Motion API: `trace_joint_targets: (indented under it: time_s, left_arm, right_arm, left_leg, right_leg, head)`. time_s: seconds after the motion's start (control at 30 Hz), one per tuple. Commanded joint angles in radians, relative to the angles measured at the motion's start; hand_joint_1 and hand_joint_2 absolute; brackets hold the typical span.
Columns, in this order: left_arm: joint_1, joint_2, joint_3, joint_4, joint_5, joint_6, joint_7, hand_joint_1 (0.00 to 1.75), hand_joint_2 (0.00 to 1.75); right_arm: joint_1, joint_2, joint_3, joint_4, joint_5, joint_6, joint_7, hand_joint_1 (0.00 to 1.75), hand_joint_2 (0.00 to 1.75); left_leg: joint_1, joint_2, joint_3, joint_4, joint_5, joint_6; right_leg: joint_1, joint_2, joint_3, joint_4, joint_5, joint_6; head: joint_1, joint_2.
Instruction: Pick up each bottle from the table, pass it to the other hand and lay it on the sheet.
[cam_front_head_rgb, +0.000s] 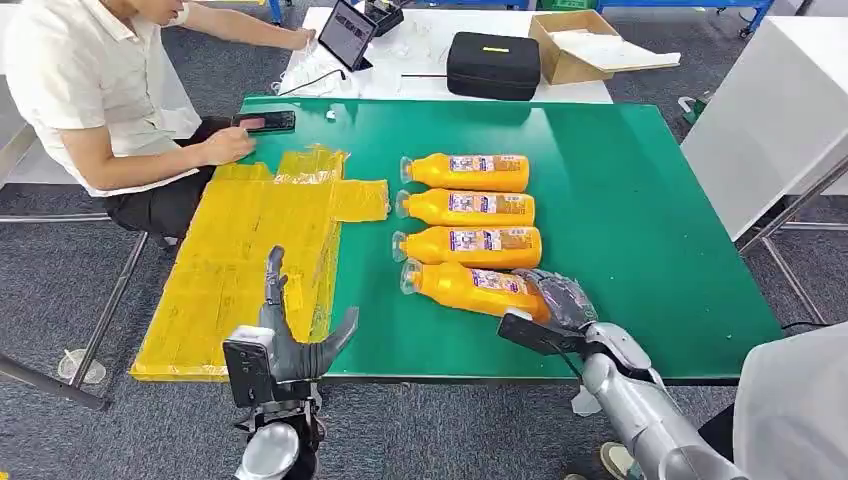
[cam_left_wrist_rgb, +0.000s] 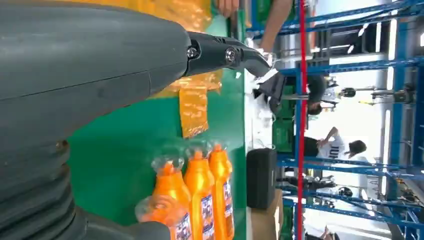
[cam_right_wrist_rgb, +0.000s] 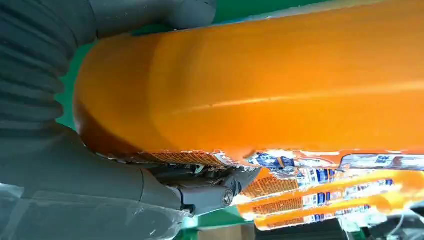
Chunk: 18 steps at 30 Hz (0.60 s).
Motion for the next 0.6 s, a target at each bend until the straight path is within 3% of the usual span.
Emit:
trace_joint_targets:
  time_s: [0.03, 0.1, 0.6]
  left_arm:
    - [0.017, 0.021, 0.049, 0.049, 0.211, -0.191, 0.048, 0.00, 1.75]
    - [0.024, 0.024, 0.047, 0.055, 0.243, -0.225, 0.060, 0.00, 1.75]
    - [0.036, 0.045, 0.002, 0.085, 0.306, -0.333, 0.061, 0.00, 1.75]
  right_arm:
    - [0.243, 0.056, -0.061, -0.276, -0.152, 0.051, -0.061, 1.75, 1.75]
    - [0.249, 0.066, -0.078, -0.294, -0.185, 0.048, -0.072, 1.75, 1.75]
    - [0.262, 0.120, -0.057, -0.372, -0.294, 0.112, -0.092, 1.75, 1.75]
  left_leg:
    - [0.002, -0.002, 0.000, -0.003, 0.001, -0.001]
    - [0.002, 0.000, -0.001, -0.002, 0.000, -0.001]
    - [0.002, 0.004, -0.012, -0.001, 0.000, -0.001]
  right_leg:
    - [0.002, -0.003, 0.003, -0.003, 0.000, -0.003]
    - [0.002, -0.002, 0.009, -0.002, 0.000, -0.002]
    - [0.003, 0.002, -0.003, 0.000, 0.001, -0.005]
  head:
    - [0.000, 0.000]
    - [0.000, 0.000]
    - [0.000, 0.000]
